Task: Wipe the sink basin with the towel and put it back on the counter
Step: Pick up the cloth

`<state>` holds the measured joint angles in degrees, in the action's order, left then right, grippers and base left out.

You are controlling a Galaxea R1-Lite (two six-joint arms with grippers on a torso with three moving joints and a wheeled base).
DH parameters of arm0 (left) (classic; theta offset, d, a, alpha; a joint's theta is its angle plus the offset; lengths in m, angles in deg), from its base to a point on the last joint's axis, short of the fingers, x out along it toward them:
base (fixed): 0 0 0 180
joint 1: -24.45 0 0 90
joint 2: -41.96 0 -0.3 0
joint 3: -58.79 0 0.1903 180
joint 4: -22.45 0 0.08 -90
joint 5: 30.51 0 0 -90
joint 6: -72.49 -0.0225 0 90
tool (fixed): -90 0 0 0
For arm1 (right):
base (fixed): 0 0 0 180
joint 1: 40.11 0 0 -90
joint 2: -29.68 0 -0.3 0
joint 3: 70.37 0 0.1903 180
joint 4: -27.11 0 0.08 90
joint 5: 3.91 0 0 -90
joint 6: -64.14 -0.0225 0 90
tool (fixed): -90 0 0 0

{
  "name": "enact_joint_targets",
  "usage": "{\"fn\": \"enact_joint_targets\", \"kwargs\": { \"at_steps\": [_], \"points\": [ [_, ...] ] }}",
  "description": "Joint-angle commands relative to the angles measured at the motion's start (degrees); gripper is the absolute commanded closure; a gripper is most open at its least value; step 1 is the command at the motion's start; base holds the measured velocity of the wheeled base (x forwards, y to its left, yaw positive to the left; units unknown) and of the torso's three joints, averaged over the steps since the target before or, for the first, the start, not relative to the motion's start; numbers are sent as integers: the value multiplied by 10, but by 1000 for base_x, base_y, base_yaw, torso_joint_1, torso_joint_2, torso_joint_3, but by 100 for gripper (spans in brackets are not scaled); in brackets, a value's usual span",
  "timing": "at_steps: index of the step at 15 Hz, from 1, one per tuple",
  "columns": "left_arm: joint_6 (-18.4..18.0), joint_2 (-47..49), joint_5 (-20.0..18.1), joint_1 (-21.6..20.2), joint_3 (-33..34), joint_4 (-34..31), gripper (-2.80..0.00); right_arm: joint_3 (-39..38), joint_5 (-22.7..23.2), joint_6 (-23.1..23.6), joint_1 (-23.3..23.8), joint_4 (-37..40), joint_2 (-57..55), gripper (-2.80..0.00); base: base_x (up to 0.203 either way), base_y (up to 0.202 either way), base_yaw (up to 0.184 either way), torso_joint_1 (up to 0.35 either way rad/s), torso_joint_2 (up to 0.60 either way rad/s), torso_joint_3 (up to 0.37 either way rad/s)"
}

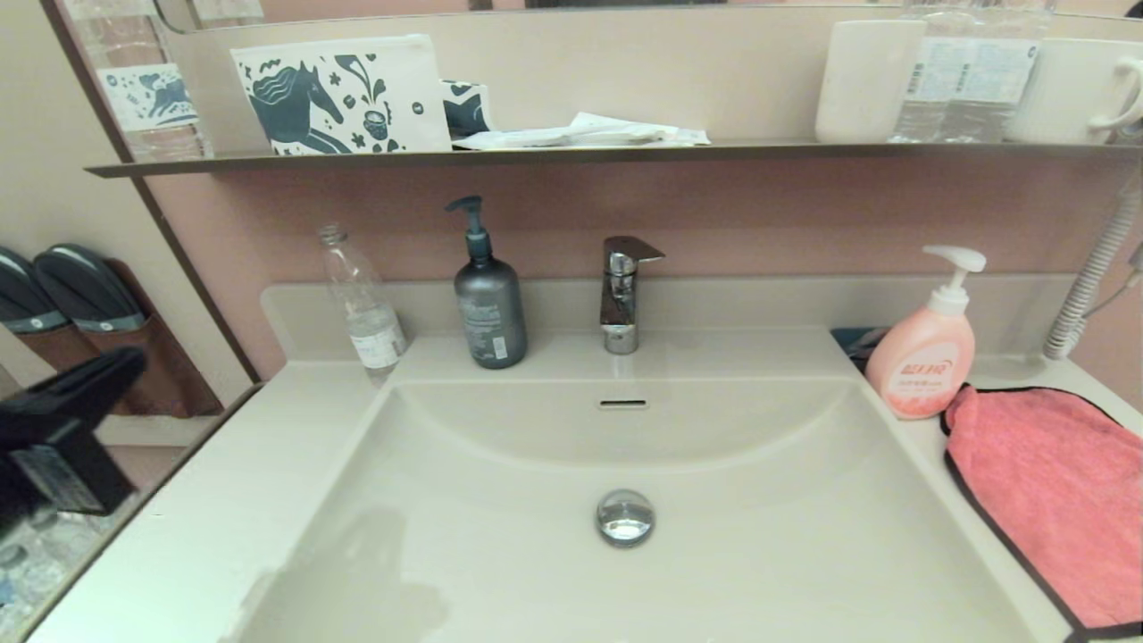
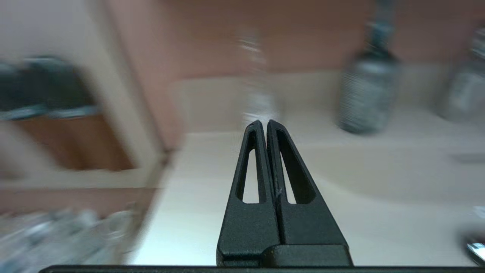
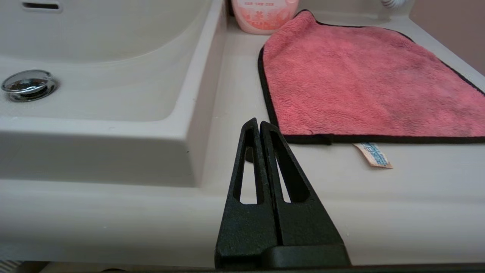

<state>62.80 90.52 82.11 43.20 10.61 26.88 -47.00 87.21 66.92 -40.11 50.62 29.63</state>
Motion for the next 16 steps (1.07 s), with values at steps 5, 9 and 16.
{"fn": "enact_joint_targets", "kwargs": {
  "at_steps": [5, 9, 16],
  "points": [
    [-18, -261, -4, -159, 14, -92, 0, 0, 0, 0, 0, 0, 0, 0, 0, 0, 0, 0, 0, 0],
    [-20, -392, -6, -183, 40, -176, 0, 0, 0, 0, 0, 0, 0, 0, 0, 0, 0, 0, 0, 0],
    [-8, -484, -138, -187, 172, -196, 0, 0, 0, 0, 0, 0, 0, 0, 0, 0, 0, 0, 0, 0]
  ]
}}
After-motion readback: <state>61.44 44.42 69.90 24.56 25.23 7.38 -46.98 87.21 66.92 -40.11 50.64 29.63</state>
